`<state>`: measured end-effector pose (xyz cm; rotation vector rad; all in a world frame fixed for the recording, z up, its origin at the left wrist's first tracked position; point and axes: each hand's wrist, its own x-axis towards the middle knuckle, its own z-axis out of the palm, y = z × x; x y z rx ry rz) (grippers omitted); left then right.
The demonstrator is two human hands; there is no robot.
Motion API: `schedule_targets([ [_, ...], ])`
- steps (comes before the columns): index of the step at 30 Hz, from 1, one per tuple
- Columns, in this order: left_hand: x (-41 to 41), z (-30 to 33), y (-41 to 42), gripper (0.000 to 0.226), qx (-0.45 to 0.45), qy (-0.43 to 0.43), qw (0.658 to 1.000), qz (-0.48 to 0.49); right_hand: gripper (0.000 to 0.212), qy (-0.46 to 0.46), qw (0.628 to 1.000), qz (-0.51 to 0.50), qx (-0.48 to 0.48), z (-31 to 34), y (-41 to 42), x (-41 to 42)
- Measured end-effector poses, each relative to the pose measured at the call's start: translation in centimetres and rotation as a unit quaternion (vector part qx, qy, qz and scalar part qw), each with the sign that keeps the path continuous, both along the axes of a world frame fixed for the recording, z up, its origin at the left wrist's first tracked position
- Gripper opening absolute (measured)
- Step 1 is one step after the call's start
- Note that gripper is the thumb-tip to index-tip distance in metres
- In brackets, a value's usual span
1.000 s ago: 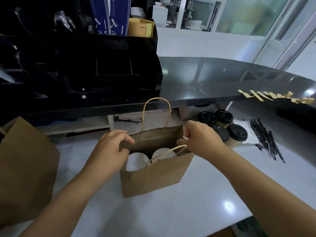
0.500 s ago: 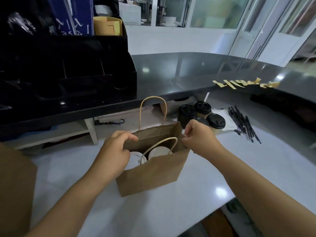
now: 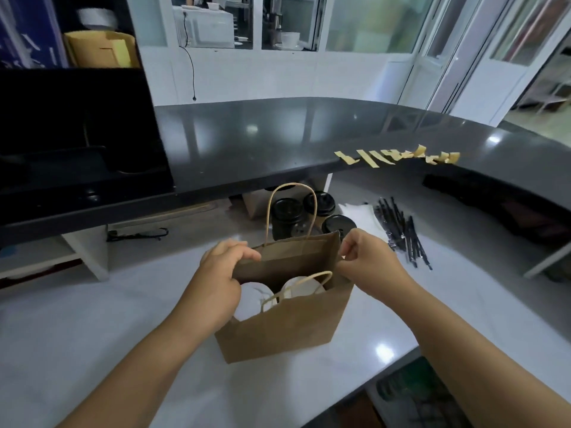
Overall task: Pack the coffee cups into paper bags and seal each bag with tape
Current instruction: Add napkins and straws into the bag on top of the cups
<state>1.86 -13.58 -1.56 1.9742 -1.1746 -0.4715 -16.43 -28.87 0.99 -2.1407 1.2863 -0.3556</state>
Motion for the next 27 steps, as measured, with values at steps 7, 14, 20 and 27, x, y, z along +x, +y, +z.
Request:
schedule_targets([
  [7,-4.1,-0.2,-5.7,0.067,-0.007,-0.002,1.000,-0.020,0.016,-0.031,0.999,-0.005,0.039,-0.5,-5.1,-4.7],
  [14,-6.6,-0.2,-10.3,0.068,-0.009,-0.010,0.999,-0.038,0.014,-0.033,0.998,0.008,0.062,-0.7,-9.1,-8.3],
  [20,-7.1,-0.3,-12.5,0.067,0.000,0.003,1.000,-0.028,0.023,-0.027,0.995,0.039,0.085,-0.4,-11.8,-10.1],
  [27,-6.8,0.5,-13.4,0.056,0.008,0.004,1.000,-0.019,0.021,-0.046,0.993,-0.080,0.072,-3.5,-19.6,-12.2],
])
